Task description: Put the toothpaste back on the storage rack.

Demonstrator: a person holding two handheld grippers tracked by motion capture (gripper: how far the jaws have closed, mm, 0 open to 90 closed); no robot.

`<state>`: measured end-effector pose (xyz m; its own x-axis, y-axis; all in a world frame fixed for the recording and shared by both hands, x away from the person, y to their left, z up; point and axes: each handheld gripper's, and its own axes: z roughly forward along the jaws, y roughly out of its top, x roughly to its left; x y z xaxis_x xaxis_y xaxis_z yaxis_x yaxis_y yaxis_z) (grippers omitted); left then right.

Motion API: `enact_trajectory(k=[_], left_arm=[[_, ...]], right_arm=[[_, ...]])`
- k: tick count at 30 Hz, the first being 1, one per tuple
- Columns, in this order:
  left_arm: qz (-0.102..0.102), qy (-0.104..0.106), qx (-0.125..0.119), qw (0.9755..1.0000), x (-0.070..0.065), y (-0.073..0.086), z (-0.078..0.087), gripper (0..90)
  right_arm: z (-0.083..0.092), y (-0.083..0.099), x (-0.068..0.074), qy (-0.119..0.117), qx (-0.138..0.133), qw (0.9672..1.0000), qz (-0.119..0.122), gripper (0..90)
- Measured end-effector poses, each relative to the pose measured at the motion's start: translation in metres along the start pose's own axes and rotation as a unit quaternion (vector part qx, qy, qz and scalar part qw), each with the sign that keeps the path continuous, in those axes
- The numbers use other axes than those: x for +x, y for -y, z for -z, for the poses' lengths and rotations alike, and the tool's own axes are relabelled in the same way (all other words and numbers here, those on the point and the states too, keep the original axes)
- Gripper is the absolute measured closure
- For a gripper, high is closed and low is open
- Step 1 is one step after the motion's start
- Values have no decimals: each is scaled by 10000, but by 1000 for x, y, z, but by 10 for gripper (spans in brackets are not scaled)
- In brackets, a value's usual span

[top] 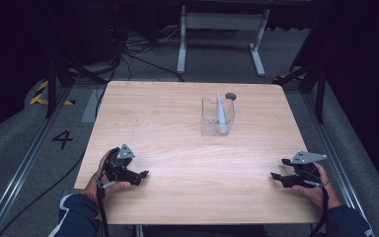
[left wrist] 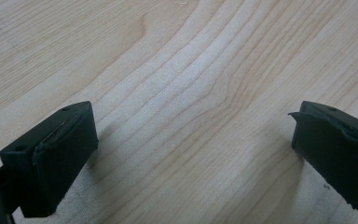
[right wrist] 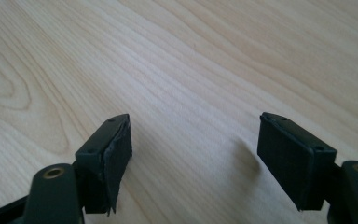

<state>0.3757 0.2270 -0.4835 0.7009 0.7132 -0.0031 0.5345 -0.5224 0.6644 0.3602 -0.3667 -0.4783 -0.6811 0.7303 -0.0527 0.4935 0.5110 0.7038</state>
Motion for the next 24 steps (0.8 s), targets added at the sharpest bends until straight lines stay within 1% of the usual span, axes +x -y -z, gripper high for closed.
enact_trajectory(k=[3, 4, 6, 7, 12, 13, 14, 15, 17, 18, 19, 22, 23, 24], left_arm=[[3, -2, -2, 10000, 0, 0, 0, 5], [3, -2, -2, 10000, 0, 0, 0, 5], [23, -4, -4, 10000, 0, 0, 0, 6], [32, -4, -7, 10000, -1, 0, 0, 6], [36, -9, -5, 10000, -1, 0, 0, 6], [14, -36, -10, 10000, 0, 0, 0, 6], [47, -3, -6, 10000, -1, 0, 0, 6], [17, -40, -10, 10000, 0, 0, 0, 6], [17, -39, -10, 10000, 0, 0, 0, 6], [46, -5, 2, 10000, -1, 0, 0, 6], [16, -41, -9, 10000, 0, 0, 0, 6], [47, -3, -6, 10000, -1, 0, 0, 6], [16, -40, -9, 10000, 0, 0, 0, 6], [40, -19, 2, 10000, -1, 0, 0, 6]], right_arm=[[3, 10, -3, -119, -166, 9995, -258, 261], [3, 13, -4, -127, -267, 9991, -290, 258], [4, 16, -4, -122, -321, 9989, -321, 256], [6, 18, -4, -34, -318, 9987, -390, 255], [6, 18, -4, -14, -310, 9987, -402, 253], [6, 18, -4, -14, -310, 9987, -403, 253], [6, 18, -4, -14, -310, 9987, -402, 253], [6, 18, -4, -14, -310, 9987, -402, 253], [6, 18, -4, -14, -310, 9987, -403, 253], [6, 18, -4, -11, -311, 9987, -401, 253], [6, 18, -4, -8, -315, 9987, -402, 253], [6, 18, -4, -13, -311, 9987, -401, 253], [6, 18, -4, -14, -311, 9987, -401, 253], [6, 18, -4, -14, -311, 9987, -401, 253]])
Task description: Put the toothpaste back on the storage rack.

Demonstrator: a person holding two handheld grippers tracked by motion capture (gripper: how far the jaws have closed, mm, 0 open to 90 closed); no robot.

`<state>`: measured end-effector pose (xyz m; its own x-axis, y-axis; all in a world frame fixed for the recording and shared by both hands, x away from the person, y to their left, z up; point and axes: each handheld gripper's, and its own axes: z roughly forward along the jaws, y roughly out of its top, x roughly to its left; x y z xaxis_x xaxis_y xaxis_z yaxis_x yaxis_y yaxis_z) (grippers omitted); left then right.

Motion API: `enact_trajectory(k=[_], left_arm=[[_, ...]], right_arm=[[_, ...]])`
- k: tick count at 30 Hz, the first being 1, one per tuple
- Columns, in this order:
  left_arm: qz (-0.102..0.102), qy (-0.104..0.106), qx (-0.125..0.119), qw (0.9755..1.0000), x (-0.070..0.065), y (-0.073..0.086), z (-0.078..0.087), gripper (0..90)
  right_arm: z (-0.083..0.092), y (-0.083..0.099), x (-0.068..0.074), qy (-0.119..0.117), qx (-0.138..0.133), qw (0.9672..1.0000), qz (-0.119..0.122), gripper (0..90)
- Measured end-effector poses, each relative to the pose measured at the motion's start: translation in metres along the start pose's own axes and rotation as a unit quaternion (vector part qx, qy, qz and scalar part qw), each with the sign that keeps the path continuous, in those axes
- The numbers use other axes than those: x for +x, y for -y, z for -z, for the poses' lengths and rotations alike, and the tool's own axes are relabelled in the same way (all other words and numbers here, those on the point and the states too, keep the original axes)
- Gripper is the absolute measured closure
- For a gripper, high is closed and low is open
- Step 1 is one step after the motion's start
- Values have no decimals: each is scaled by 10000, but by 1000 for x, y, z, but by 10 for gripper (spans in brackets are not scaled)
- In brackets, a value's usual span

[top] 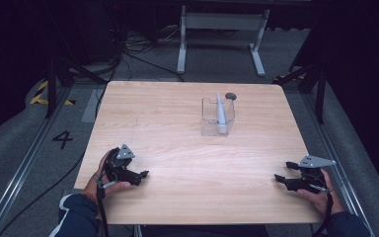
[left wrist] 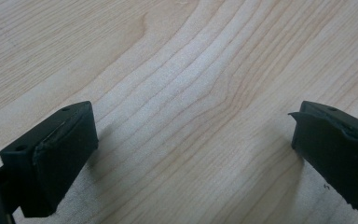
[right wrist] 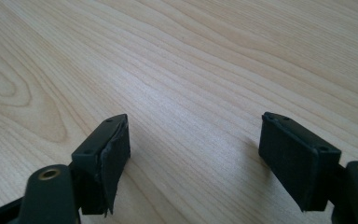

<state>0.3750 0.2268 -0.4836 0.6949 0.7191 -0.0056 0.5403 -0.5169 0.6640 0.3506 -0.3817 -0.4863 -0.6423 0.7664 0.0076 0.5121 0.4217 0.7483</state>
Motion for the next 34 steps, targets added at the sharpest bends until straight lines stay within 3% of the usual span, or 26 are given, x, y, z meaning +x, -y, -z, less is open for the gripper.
enact_trajectory(k=[34], left_arm=[[-22, 15, -12, 10000, 1, -1, -1, 3]], right_arm=[[0, 0, 0, -7, 1, 10000, 10, 252]])
